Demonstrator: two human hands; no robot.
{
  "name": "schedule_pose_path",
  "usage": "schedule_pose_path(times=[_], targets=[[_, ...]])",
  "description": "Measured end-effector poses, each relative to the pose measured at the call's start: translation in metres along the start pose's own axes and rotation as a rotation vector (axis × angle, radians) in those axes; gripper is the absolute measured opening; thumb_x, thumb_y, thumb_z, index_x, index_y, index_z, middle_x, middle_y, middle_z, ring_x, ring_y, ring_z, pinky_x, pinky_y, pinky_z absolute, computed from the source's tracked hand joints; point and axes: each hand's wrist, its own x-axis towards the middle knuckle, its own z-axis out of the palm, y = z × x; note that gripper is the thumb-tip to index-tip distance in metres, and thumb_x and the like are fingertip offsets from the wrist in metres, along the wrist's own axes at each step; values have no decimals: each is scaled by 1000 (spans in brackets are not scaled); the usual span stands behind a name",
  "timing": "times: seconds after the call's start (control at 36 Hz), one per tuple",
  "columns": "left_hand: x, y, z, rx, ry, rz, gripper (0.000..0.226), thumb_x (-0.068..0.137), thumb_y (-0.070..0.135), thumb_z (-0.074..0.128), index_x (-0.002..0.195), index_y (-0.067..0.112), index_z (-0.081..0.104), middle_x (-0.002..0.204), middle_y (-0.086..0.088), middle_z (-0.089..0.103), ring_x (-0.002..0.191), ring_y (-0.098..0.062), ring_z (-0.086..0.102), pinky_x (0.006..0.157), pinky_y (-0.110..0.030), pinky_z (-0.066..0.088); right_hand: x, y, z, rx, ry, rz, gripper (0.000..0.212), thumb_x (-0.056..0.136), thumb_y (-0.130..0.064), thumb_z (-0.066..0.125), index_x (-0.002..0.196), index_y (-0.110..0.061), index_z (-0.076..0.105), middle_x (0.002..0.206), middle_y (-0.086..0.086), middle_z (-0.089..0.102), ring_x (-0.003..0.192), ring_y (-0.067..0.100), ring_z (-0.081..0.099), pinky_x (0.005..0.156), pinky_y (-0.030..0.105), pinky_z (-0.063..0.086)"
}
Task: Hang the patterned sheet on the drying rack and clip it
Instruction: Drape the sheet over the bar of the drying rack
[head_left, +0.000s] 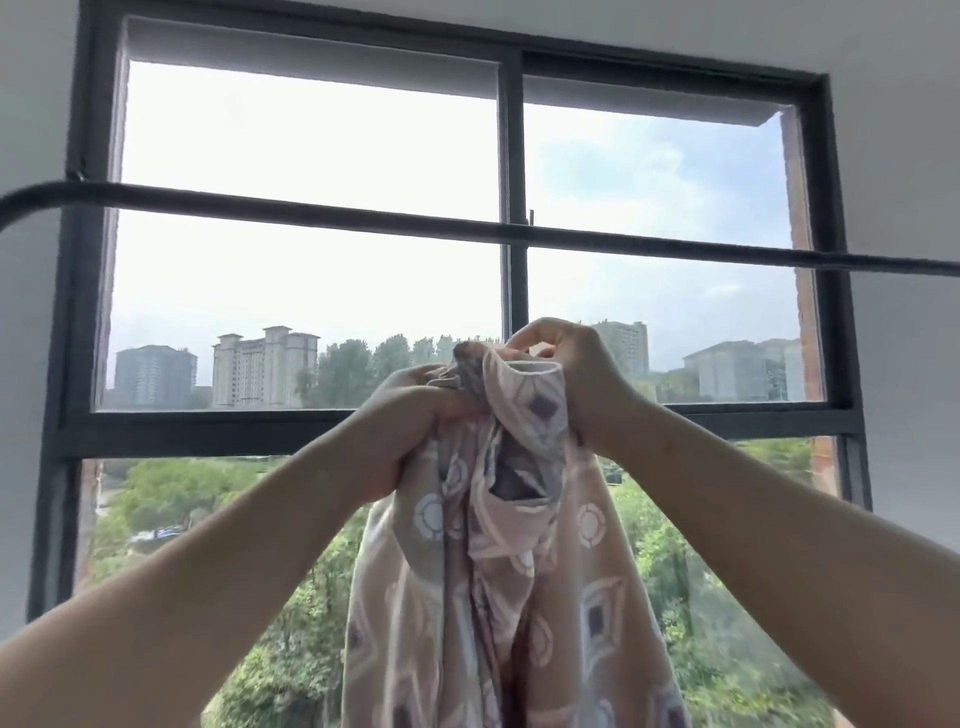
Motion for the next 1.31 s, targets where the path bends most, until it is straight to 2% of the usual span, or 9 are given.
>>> schedule_pose_path(times=[0.31, 0.42, 0.56, 0.61, 0.72, 0.83, 1.0, 1.17, 1.31], targets=[[7, -4, -27, -111, 377, 86, 9, 73, 1, 68, 81, 6, 67, 67, -7, 69, 55, -19, 65, 55, -28, 57, -45, 61, -42, -300, -735, 545, 10, 87, -22, 60, 96, -19, 64, 96, -5, 67, 90, 10, 61, 84, 30, 47], [4, -2, -39, -77, 379, 80, 10, 72, 3, 69, 81, 7, 65, 67, -6, 69, 55, -18, 65, 56, -27, 57, -41, 72, -54, -456, -404, 400, 21, 88, -29, 61, 83, -8, 63, 86, 10, 67, 78, 18, 58, 76, 29, 48], [-1, 6, -48, -95, 414, 222, 7, 73, 4, 68, 78, 9, 66, 63, -5, 69, 55, -19, 66, 53, -27, 57, -17, 31, -46, -91, 361, -114, 19, 89, -20, 61, 73, -13, 54, 65, 2, 54, 57, 19, 51, 55, 28, 45], [-3, 2, -44, -81, 422, 224, 5, 75, 6, 68, 76, 10, 66, 62, -4, 69, 58, -20, 66, 55, -27, 56, -18, 25, -40, -319, 444, -349, 11, 92, -19, 57, 81, -18, 55, 67, -7, 57, 54, 10, 52, 50, 16, 45], [-7, -15, -43, 295, 370, 40, 7, 77, 3, 70, 81, 3, 63, 73, -12, 65, 61, -21, 62, 54, -24, 52, -22, 59, -43, -1039, 7, -167, 7, 89, -15, 57, 92, -18, 63, 88, 2, 68, 79, 19, 63, 64, 26, 49], [-13, -10, -41, 90, 320, 66, 19, 74, 1, 68, 89, 10, 59, 74, -8, 66, 53, -16, 64, 45, -21, 53, -18, 43, -45, -646, 270, -276, 6, 89, -9, 59, 89, -15, 62, 78, -7, 61, 60, 1, 53, 47, 3, 39], [-9, 0, -7, 83, -270, -148, 43, 46, 1, 73, 88, 9, 66, 80, -12, 72, 66, -25, 69, 59, -31, 58, -12, 15, -11, -403, -111, -301, 9, 83, 1, 63, 91, 2, 66, 57, -23, 53, 47, -15, 50, 53, 4, 38], [4, -14, 1, 148, -141, -89, 15, 51, 3, 70, 61, 13, 72, 72, -10, 71, 64, -23, 68, 62, -28, 55, -15, 18, -5, -234, -112, -217, 6, 82, -13, 67, 81, -17, 62, 63, -5, 50, 51, -1, 43, 53, 14, 37], [11, -19, -13, 103, 14, -91, 55, 38, 11, 76, 93, 4, 71, 100, -23, 68, 94, -40, 66, 89, -51, 51, -26, 37, -20, -144, -292, 216, 22, 88, -33, 59, 91, -13, 50, 82, 2, 59, 66, 11, 57, 60, 22, 50]])
